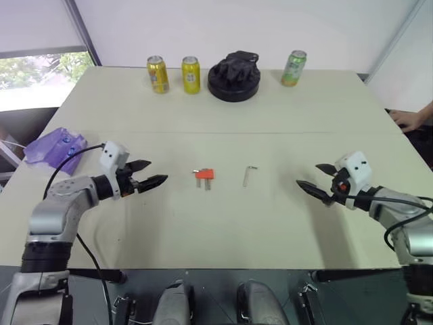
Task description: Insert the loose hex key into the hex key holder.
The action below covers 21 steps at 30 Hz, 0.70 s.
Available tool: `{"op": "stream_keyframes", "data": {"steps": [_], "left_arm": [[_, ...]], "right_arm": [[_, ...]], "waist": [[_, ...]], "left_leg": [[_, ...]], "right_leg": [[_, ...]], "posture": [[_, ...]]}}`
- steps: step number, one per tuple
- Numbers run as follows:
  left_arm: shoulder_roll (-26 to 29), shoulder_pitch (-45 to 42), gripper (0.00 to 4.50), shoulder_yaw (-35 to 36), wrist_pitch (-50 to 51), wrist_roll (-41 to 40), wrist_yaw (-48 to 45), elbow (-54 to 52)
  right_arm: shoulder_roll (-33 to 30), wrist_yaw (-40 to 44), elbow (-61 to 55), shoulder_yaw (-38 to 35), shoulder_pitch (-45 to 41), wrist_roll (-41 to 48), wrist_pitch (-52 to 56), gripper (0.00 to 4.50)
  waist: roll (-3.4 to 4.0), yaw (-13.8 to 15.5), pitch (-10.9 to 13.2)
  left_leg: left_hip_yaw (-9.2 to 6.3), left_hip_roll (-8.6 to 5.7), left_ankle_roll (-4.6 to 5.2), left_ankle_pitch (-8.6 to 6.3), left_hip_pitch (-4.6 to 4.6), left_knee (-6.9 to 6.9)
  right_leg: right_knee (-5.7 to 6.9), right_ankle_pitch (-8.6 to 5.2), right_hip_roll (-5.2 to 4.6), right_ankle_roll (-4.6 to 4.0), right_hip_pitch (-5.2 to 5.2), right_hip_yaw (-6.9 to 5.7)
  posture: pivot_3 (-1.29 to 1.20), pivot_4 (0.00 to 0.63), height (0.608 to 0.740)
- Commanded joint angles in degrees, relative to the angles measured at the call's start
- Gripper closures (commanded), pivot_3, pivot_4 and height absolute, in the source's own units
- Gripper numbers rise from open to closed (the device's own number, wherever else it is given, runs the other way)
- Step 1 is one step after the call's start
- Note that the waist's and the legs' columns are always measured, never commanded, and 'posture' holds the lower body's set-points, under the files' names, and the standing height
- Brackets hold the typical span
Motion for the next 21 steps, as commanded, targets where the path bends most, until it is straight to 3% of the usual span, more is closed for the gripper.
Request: {"op": "stream_keyframes", "data": {"steps": [1,21], "left_arm": [[-0.05,-0.11,0.08,2.17,-0.89,-0.79,1.11,-1.53],[-0.02,-2.09,0.08,1.42,-1.81,-0.26,0.21,0.39]], "right_arm": [[0.49,-0.43,-0.54,-0.03,-0.7,-0.32,-1.27,0.31],[1.41,-1.21,2.51,1.78,-3.13,-1.8,-3.38,0.31]], "waist": [[0.0,0.01,0.0],[0.0,0.01,0.0]], "left_leg": [[0.0,0.0,0.0,0.0,0.0,0.0],[0.02,-0.01,0.0,0.0,0.0,0.0]], "right_leg": [[0.0,0.0,0.0,0.0,0.0,0.0],[0.0,0.0,0.0,0.0,0.0,0.0]], "posture": [[0.0,0.15,0.74],[0.0,0.15,0.74]]}}
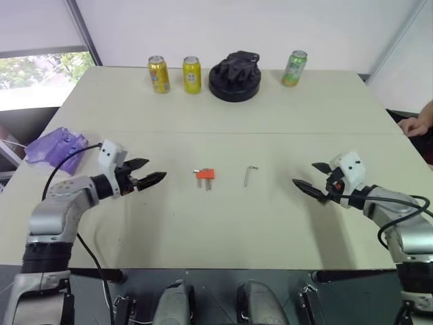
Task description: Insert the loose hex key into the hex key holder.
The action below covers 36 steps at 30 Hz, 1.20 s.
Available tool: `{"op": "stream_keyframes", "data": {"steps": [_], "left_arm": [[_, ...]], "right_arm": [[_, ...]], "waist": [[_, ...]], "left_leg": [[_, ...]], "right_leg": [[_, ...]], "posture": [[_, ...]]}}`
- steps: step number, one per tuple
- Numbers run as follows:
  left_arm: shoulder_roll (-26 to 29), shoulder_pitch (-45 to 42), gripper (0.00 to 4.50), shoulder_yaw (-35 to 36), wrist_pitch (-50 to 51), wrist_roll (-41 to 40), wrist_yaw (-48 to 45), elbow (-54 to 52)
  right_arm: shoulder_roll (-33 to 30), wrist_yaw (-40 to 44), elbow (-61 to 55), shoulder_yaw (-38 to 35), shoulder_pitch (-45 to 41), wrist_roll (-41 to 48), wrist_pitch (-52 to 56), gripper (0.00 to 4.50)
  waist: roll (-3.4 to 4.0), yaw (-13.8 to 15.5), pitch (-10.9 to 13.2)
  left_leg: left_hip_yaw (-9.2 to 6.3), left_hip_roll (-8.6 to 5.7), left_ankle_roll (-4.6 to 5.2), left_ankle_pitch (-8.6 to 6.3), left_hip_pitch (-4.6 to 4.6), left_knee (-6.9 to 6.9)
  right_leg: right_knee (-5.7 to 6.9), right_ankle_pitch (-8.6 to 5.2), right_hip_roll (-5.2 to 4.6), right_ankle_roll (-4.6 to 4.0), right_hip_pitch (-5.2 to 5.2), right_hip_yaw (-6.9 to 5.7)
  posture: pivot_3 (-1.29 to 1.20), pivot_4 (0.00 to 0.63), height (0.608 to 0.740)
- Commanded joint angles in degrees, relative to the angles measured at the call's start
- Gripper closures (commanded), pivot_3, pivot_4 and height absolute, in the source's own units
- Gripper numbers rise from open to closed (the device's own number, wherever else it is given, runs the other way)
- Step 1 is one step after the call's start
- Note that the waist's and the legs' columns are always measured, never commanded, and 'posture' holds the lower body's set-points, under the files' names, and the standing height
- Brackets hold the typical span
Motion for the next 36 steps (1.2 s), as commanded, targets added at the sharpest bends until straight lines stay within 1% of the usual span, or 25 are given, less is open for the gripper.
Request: {"op": "stream_keyframes", "data": {"steps": [1,8,11,14,16,19,23,26,29,32,36], "left_arm": [[0.8,-2.16,0.08,0.74,-1.91,0.06,-1.08,1.06],[1.03,-5.11,0.08,-0.7,-3.91,1.27,-3.45,4.15],[3.47,-8.67,0.08,-4.72,-4.85,2.2,-11.2,5.62],[6.6,-13.71,0.08,-10.26,-4.14,3.26,-21.11,7.85],[8.16,-17.07,0.08,-13.52,-4.2,4.42,-26.32,9.73],[9.52,-19.52,0.08,-17.29,-7.9,7.89,-30.7,12.13],[9.02,-19.43,0.08,-17.07,-9.99,9.07,-30.57,12.48],[8.8,-16.96,0.08,-15.42,-8.73,8.1,-28.83,9.11],[8.84,-13.06,0.08,-12.96,-6.34,6.4,-26.1,4.0],[9.21,-9.2,0.08,-10.93,-3.99,4.79,-23.75,-0.63],[8.87,-5.9,0.08,-9.27,-2.3,3.64,-20.78,-3.96]], "right_arm": [[0.55,-0.08,1.32,0.29,-2.7,-0.74,-1.72,0.31],[0.41,1.6,4.51,1.87,-6.79,-1.41,-2.81,0.31],[2.25,3.94,6.77,4.33,-13.02,-0.69,-2.29,0.31],[5.38,8.22,12.1,9.78,-21.42,-2.62,-3.78,0.31],[8.21,11.77,16.77,13.83,-26.87,-4.18,-5.42,0.31],[13.39,15.48,25.86,18.02,-33.8,-6.28,-9.08,0.31],[19.82,17.85,39.24,21.79,-40.26,-10.58,-16.74,0.31],[23.16,18.44,47.27,23.72,-43.0,-13.69,-22.04,0.31],[25.17,17.88,54.99,25.96,-44.85,-17.82,-27.3,0.31],[26.1,17.94,60.06,25.53,-46.08,-19.35,-29.9,0.31],[27.84,18.75,62.72,24.47,-46.83,-19.45,-31.41,0.31]], "waist": [[0.0,0.0,0.0],[0.0,-0.01,0.0],[0.01,-0.08,0.01],[0.0,-0.54,0.09],[0.0,-0.53,0.09],[0.07,-0.46,0.13],[0.06,-0.28,0.21],[0.07,0.01,0.23],[0.08,-0.28,0.24],[0.12,-0.45,0.27],[0.14,-0.56,0.28]], "left_leg": [[0.0,0.0,0.0,0.0,0.0,0.0],[0.01,0.0,-0.01,0.0,0.0,0.0],[0.03,0.0,-0.02,0.01,0.0,0.02],[0.03,0.02,-0.07,0.04,0.0,0.04],[0.01,0.04,-0.07,0.04,0.0,0.01],[0.02,0.06,-0.07,0.04,0.0,-0.04],[0.08,0.07,-0.07,0.05,-0.1,-0.03],[0.07,0.06,-0.07,0.05,-0.16,0.03],[0.09,0.06,-0.08,0.05,-0.18,0.04],[0.08,0.08,-0.13,0.08,-0.18,0.04],[0.08,0.13,-0.18,0.11,-0.12,0.04]], "right_leg": [[0.0,0.0,0.0,0.0,0.0,0.0],[0.01,0.0,0.01,0.0,0.0,0.0],[0.01,0.0,0.01,0.01,-0.01,-0.01],[0.06,0.0,0.09,0.0,-0.04,0.01],[0.09,0.0,0.12,-0.01,-0.06,0.01],[0.1,0.0,0.15,0.0,-0.1,0.01],[0.09,0.0,0.13,0.0,-0.17,0.02],[0.1,0.0,0.1,0.01,-0.18,0.02],[0.12,0.01,0.08,0.01,-0.17,0.03],[0.13,0.01,0.08,0.01,-0.2,0.04],[0.19,0.01,0.11,0.01,-0.22,0.05]], "posture": [[0.0,0.15,0.74],[0.0,0.15,0.74],[0.0,0.15,0.74],[0.0,0.15,0.74],[0.0,0.15,0.74],[0.0,0.15,0.74],[0.0,0.15,0.74],[0.0,0.15,0.74],[0.0,0.15,0.74],[0.0,0.15,0.74],[0.0,0.15,0.74]]}}
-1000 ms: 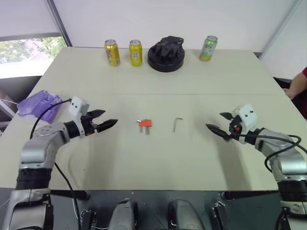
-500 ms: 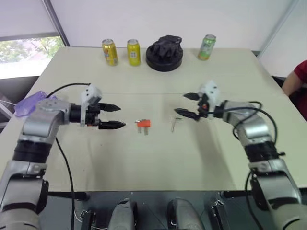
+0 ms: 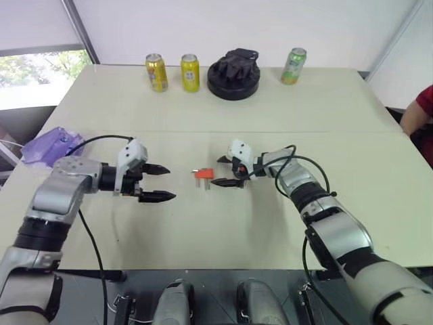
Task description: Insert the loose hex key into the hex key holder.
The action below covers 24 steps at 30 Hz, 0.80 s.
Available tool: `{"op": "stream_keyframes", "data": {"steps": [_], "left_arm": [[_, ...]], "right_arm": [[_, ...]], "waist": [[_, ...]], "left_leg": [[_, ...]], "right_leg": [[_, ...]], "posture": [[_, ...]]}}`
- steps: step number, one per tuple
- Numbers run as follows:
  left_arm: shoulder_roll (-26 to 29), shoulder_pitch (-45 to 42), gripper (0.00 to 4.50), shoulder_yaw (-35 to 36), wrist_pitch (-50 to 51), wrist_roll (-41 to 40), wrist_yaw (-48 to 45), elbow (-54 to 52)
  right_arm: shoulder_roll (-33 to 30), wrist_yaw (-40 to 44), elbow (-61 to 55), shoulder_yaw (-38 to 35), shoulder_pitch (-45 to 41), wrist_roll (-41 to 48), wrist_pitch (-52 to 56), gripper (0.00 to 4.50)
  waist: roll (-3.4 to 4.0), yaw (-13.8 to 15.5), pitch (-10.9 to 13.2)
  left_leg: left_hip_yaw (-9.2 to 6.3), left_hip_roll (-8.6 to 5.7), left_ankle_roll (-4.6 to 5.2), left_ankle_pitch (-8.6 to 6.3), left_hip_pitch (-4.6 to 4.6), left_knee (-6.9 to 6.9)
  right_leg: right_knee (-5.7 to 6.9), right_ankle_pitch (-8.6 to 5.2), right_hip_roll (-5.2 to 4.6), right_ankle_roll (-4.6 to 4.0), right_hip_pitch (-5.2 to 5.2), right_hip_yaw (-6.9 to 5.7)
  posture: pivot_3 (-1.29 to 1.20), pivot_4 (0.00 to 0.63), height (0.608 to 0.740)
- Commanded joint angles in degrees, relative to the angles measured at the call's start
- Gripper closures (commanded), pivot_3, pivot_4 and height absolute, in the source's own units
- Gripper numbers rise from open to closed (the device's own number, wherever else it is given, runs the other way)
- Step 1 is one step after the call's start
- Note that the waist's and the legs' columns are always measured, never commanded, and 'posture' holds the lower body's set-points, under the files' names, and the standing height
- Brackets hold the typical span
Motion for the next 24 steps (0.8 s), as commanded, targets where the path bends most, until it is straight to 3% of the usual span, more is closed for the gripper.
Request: {"op": "stream_keyframes", "data": {"steps": [1,9,12,15,16,24], "left_arm": [[0.24,0.86,0.08,2.67,0.92,-1.38,2.3,-3.35],[-2.02,1.06,0.08,2.33,0.4,-1.3,5.6,-3.23],[-2.38,1.68,0.0,2.73,0.26,-1.44,6.57,-3.16],[-2.38,2.37,0.0,3.06,-0.29,-1.33,7.32,-2.9],[-2.32,2.61,0.0,3.14,-0.43,-1.38,7.43,-2.92],[-3.08,2.78,0.0,2.59,-1.22,-1.33,8.29,-2.41]], "right_arm": [[1.47,0.41,1.55,-1.57,-1.54,-0.36,-1.94,0.31],[6.04,-0.52,4.66,-2.88,-3.18,-1.42,-3.73,0.31],[6.38,-1.31,5.42,-2.5,-3.08,-2.74,-4.81,1.15],[6.31,-2.31,5.94,-2.8,-3.09,-3.42,-5.21,2.52],[6.14,-2.93,5.96,-2.86,-3.03,-3.7,-5.29,2.63],[4.74,-5.5,5.14,-3.78,-2.0,-4.05,-5.23,2.63]], "waist": [[0.0,-0.01,0.0],[0.01,-0.1,0.0],[0.01,-0.04,0.0],[0.01,0.01,0.0],[0.01,0.0,0.0],[0.01,0.09,0.0]], "left_leg": [[0.0,0.0,0.0,0.0,0.01,0.0],[0.02,0.04,-0.11,0.06,0.04,-0.01],[0.03,0.03,-0.11,0.06,0.04,-0.01],[0.04,0.03,-0.11,0.06,0.04,-0.01],[0.03,0.03,-0.11,0.06,0.04,-0.01],[0.04,0.03,-0.13,0.07,0.04,-0.01]], "right_leg": [[0.02,0.0,0.0,0.0,0.0,0.0],[0.07,0.0,0.03,0.0,-0.02,0.0],[0.06,0.0,0.02,0.0,-0.01,0.0],[0.06,0.0,0.02,0.0,0.0,0.0],[0.06,0.0,0.02,0.0,0.0,0.0],[0.06,0.0,0.01,-0.01,0.0,0.0]], "posture": [[0.0,0.15,0.74],[0.0,0.15,0.74],[0.0,0.15,0.74],[0.0,0.15,0.74],[0.0,0.15,0.74],[0.0,0.15,0.74]]}}
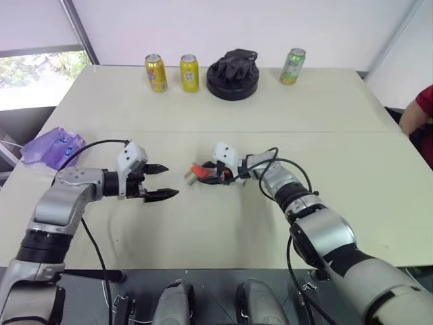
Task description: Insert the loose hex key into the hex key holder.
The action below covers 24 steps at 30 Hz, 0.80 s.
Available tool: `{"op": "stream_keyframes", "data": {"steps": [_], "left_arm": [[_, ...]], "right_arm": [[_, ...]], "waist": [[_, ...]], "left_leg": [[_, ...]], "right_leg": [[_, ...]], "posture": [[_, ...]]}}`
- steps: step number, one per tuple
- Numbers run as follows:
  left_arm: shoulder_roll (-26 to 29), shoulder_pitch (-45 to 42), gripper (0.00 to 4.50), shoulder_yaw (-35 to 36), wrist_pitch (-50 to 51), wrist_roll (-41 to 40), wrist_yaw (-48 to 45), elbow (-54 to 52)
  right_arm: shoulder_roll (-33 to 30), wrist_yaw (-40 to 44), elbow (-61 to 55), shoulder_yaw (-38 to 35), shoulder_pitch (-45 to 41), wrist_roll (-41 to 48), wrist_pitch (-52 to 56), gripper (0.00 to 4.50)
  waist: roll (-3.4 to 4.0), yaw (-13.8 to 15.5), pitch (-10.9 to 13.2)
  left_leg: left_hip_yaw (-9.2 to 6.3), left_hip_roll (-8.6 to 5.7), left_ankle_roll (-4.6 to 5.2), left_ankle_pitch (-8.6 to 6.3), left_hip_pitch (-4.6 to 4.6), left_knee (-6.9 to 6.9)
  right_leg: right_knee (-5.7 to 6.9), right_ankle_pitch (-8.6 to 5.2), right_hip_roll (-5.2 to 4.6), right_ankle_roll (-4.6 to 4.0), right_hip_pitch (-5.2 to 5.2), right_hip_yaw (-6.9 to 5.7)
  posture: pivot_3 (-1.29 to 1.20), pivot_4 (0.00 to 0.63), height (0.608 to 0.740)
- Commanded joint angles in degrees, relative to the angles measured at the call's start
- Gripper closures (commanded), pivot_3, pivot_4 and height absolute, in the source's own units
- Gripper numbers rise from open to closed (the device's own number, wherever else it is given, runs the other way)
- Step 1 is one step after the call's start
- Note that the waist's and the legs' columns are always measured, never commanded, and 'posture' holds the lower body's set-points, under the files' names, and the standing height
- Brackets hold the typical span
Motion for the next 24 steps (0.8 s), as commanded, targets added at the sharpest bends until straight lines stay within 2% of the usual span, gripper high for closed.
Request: {"op": "stream_keyframes", "data": {"steps": [1,3,8,14,24], "left_arm": [[-0.55,-0.17,0.0,0.9,-1.36,-0.18,0.48,-0.6],[-0.86,-0.36,0.0,0.58,-1.76,0.04,0.43,-0.3],[-1.56,-1.36,0.0,-0.27,-2.41,0.57,0.25,0.82],[-1.82,-0.9,0.0,-0.15,-2.83,0.86,0.43,0.81],[-3.07,-0.68,0.0,-0.34,-3.15,1.34,0.9,1.21]], "right_arm": [[-1.22,-1.6,-0.56,-1.32,-0.23,-0.39,-0.03,2.63],[-1.39,-2.36,-0.65,-1.33,-0.13,-0.75,-0.04,2.63],[-1.92,-2.02,-1.3,-1.46,0.72,-0.94,0.42,0.15],[-1.9,-3.6,-5.99,-6.02,2.87,3.59,5.88,0.06],[0.53,-6.86,-29.12,-6.13,14.13,6.92,22.68,0.06]], "waist": [[0.0,0.02,0.0],[0.0,-0.01,0.0],[0.0,-0.01,0.0],[0.0,-0.03,0.0],[0.0,-0.1,0.0]], "left_leg": [[0.0,0.0,0.0,0.0,0.0,0.0],[0.0,0.0,0.0,0.0,0.0,0.0],[0.01,0.0,0.0,0.0,0.0,0.0],[0.01,0.0,0.0,0.0,0.0,-0.01],[0.0,0.02,0.06,-0.03,0.0,-0.01]], "right_leg": [[0.0,0.0,0.0,0.0,0.0,0.0],[0.0,0.0,0.0,0.0,0.0,0.0],[0.0,0.0,0.0,0.0,0.0,0.0],[0.0,0.0,0.0,0.0,0.0,0.0],[0.01,0.0,0.01,0.0,-0.02,0.0]], "posture": [[0.0,0.15,0.74],[0.0,0.15,0.74],[0.0,0.15,0.74],[0.0,0.15,0.74],[0.0,0.15,0.74]]}}
